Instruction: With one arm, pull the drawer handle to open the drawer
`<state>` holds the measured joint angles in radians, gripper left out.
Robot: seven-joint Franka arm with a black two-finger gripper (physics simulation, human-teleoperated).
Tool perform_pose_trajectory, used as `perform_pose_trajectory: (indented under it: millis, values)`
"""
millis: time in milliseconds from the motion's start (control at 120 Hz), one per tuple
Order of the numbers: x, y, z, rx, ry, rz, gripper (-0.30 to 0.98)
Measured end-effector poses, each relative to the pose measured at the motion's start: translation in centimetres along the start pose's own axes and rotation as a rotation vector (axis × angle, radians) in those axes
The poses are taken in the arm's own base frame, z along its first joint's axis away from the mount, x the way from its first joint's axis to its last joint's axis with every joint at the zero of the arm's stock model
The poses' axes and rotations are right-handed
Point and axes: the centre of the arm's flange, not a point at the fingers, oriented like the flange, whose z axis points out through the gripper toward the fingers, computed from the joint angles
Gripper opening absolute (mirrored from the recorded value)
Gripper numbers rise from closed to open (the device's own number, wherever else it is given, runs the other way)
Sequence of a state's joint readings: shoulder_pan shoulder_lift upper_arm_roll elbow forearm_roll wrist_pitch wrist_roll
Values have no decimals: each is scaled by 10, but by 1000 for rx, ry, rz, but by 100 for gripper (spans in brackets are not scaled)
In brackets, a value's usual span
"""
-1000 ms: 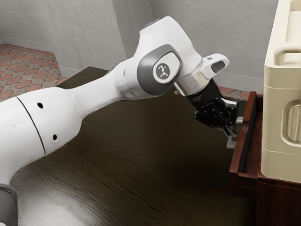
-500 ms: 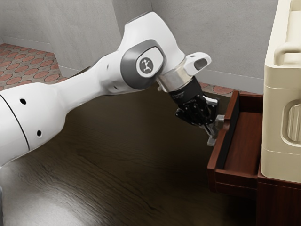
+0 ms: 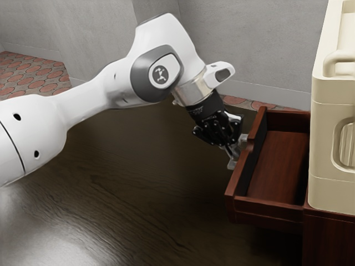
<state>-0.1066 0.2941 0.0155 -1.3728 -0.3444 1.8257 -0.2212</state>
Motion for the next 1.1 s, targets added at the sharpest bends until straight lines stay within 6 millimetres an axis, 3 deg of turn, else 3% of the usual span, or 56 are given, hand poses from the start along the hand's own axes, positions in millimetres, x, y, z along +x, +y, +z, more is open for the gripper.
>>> perform_pose_trajectory:
  millis: [600,1100]
  values:
    - [-1,-50,-20,27,0,-59,-10]
    - [-4,-54,-20,37,-8,-63,-10]
